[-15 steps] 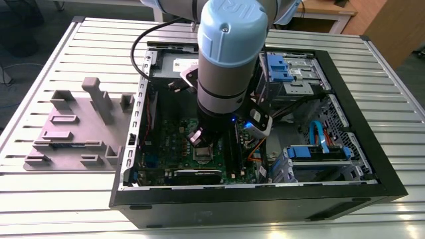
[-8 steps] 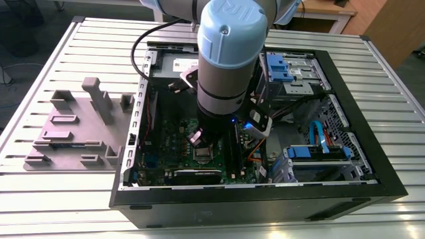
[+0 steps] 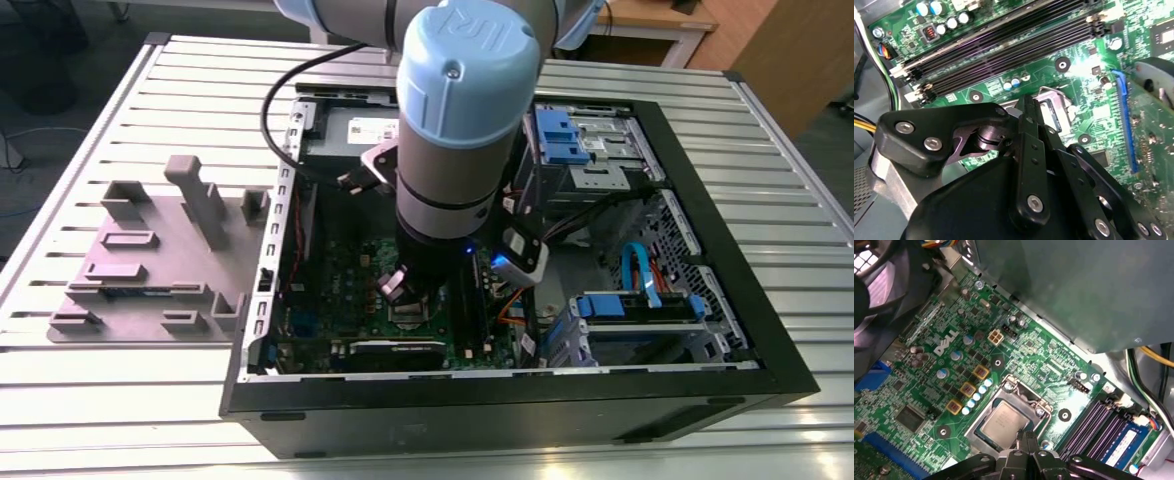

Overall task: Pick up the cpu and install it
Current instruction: 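Install the first cpu locking lever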

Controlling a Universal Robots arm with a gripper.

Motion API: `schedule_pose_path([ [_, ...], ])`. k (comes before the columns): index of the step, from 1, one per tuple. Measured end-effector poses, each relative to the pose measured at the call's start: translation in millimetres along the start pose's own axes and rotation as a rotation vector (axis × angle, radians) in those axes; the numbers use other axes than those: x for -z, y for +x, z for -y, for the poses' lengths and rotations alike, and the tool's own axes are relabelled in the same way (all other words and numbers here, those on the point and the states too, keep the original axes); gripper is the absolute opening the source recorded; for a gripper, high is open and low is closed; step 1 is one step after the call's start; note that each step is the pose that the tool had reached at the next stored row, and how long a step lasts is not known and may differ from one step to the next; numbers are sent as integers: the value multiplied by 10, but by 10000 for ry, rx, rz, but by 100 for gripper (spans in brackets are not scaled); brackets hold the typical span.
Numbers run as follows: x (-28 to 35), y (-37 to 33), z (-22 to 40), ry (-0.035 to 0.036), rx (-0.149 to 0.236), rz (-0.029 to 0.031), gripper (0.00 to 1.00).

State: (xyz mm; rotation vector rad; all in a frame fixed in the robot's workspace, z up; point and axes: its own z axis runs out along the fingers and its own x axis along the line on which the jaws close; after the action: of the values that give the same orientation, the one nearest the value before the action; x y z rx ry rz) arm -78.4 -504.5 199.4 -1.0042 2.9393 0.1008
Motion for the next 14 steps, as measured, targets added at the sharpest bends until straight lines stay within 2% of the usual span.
schedule_pose_path([
  [5,-11,19,25,0,-1,0,11],
  [14,-29,3,41,0,-1,-1,11],
])
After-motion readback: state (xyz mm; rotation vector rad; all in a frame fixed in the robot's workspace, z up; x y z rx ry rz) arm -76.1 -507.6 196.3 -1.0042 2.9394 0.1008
